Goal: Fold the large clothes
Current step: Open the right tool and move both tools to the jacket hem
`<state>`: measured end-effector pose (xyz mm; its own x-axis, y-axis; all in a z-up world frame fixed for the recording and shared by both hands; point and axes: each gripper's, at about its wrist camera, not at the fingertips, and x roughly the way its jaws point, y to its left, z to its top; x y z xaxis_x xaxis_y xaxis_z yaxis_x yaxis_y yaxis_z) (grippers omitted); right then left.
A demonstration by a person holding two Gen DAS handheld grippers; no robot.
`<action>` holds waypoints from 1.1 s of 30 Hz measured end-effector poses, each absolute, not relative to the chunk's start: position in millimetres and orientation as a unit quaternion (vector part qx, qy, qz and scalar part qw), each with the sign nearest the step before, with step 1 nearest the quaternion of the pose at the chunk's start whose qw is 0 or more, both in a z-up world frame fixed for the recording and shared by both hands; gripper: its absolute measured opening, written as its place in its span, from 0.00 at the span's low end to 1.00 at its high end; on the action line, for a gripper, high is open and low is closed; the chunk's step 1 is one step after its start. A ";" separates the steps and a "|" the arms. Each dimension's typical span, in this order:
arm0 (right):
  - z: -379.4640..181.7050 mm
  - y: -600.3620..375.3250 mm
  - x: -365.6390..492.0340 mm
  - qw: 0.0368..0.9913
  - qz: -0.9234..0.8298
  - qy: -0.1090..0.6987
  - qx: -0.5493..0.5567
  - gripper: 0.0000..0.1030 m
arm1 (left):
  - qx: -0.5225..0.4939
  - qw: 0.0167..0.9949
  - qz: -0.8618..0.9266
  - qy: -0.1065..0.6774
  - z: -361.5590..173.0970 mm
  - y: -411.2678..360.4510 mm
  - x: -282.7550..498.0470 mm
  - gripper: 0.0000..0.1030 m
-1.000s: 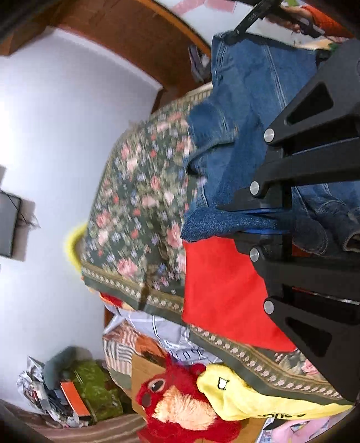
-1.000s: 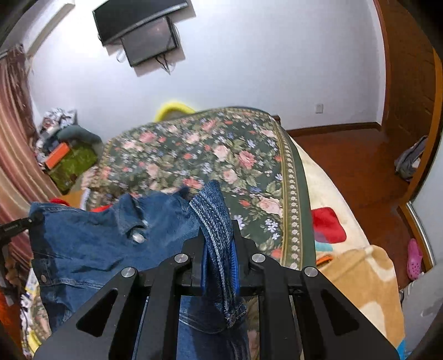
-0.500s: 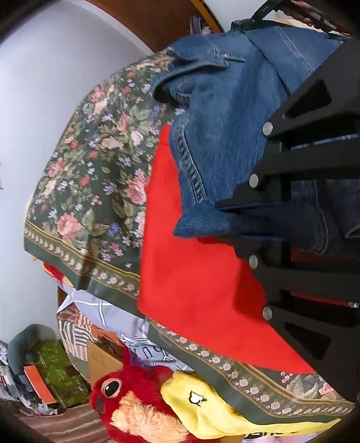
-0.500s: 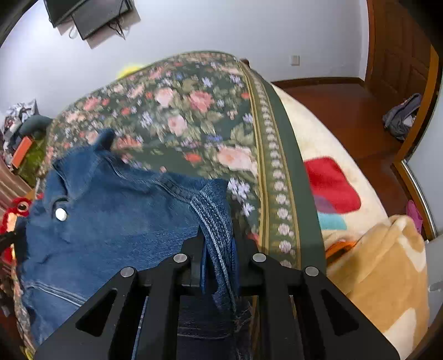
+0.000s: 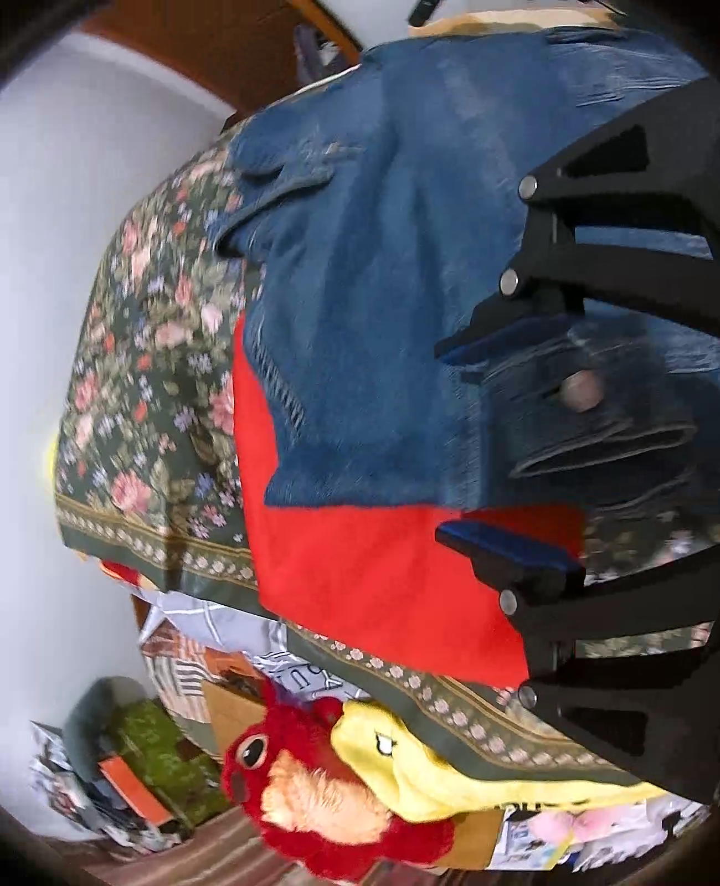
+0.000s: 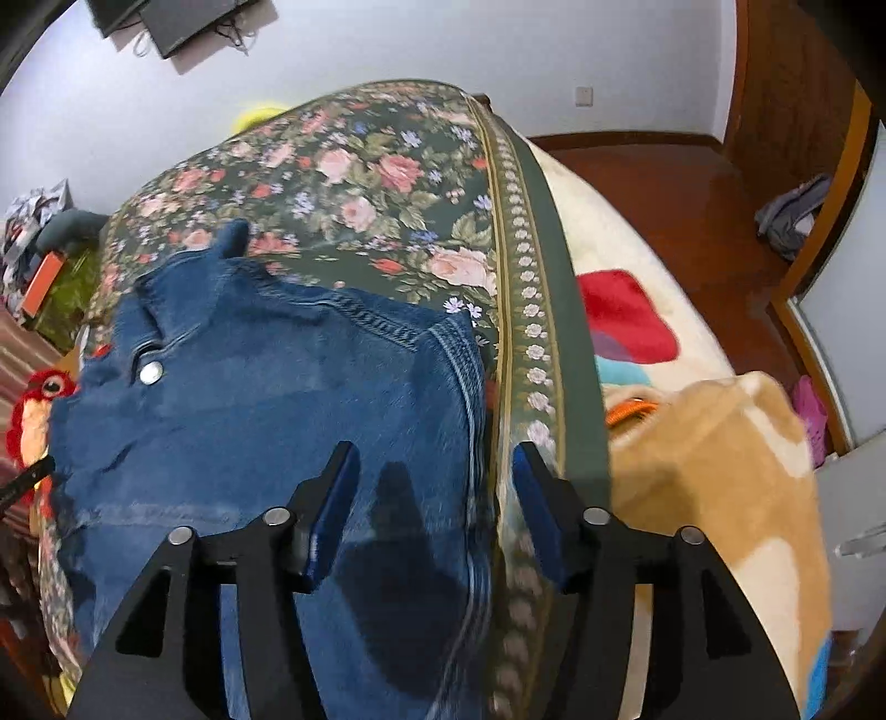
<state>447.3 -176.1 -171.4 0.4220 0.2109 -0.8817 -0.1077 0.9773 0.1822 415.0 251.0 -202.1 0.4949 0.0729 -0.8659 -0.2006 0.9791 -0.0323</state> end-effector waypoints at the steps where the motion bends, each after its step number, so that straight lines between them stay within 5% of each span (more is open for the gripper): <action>1: -163.0 -176.0 442.0 0.844 0.096 0.525 0.048 0.67 | -0.058 0.864 0.074 0.494 -195.2 244.9 406.1 0.63; 17: -57.9 -174.7 325.7 0.883 0.151 0.444 0.008 0.83 | -0.045 0.900 0.037 0.433 -118.7 203.5 290.5 0.84; 33: -123.6 -178.0 247.0 0.845 0.155 0.512 0.007 0.83 | -0.158 0.849 0.033 0.504 -207.7 221.8 197.7 0.84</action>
<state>247.0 -178.0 -123.6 0.4281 0.2682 -0.8630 -0.2548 0.9520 0.1694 197.7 221.8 -207.7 0.4904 -0.1033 -0.8654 -0.2148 0.9480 -0.2348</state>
